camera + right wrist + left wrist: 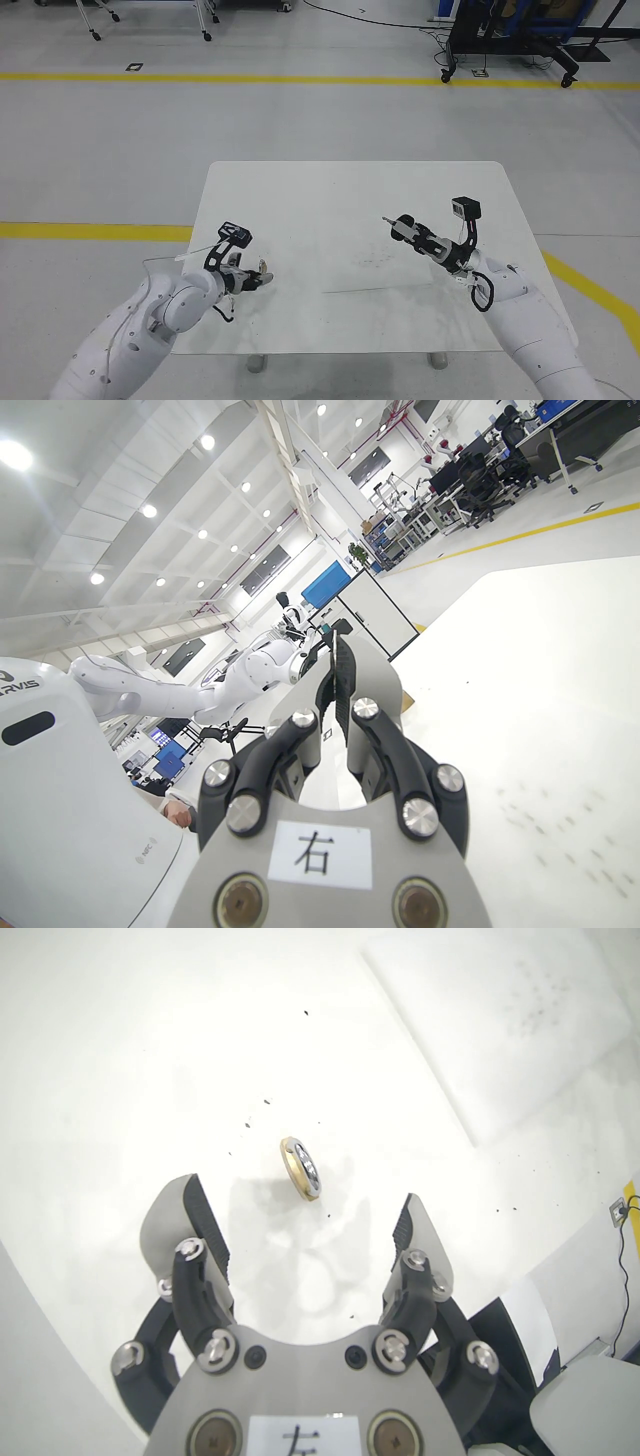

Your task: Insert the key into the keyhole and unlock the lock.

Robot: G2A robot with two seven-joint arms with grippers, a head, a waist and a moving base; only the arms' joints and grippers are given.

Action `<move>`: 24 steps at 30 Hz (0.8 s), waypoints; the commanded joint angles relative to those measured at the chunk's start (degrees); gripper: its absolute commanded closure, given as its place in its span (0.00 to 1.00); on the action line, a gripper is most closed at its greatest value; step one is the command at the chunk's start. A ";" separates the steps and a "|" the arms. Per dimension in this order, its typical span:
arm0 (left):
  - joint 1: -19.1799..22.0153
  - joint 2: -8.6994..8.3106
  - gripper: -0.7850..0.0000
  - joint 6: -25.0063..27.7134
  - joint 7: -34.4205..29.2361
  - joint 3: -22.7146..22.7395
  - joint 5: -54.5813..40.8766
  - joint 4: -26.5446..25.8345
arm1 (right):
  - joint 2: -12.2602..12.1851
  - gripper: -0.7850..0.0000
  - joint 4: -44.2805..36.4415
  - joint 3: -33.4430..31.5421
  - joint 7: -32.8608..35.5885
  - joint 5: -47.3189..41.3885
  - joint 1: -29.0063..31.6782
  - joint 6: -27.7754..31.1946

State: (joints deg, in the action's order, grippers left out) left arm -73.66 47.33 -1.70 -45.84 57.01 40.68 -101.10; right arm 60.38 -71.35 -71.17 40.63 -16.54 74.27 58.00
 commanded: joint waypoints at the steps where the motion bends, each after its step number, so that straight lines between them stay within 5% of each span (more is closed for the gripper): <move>1: 1.37 0.54 0.39 -0.78 -0.73 -1.33 0.99 0.74 | 0.00 1.00 0.00 0.00 0.00 0.00 0.00 0.00; 9: 4.57 2.19 0.37 -1.00 -2.71 -4.80 2.28 2.19 | 0.00 1.00 0.00 0.00 0.00 0.00 0.00 0.00; 13: 5.79 2.92 0.44 -0.88 -2.93 -5.82 2.26 3.26 | 0.00 1.00 0.00 0.00 0.00 0.00 0.00 0.00; 16: 6.56 3.35 0.60 -0.55 -2.85 -6.10 2.01 4.25 | 0.00 1.00 0.00 0.00 0.00 0.00 0.00 0.00; 19: 7.19 3.74 1.00 0.00 -3.15 -6.41 1.81 5.05 | 0.00 1.00 0.00 0.00 0.00 0.00 0.00 0.00; 24: 7.96 4.19 1.00 -0.39 -4.75 -6.71 2.71 5.77 | 0.00 1.00 0.00 0.00 0.00 0.00 0.00 0.00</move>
State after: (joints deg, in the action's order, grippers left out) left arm -65.82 51.44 -1.80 -50.03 50.33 42.95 -95.48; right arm 60.38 -71.35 -71.17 40.63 -16.54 74.27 58.00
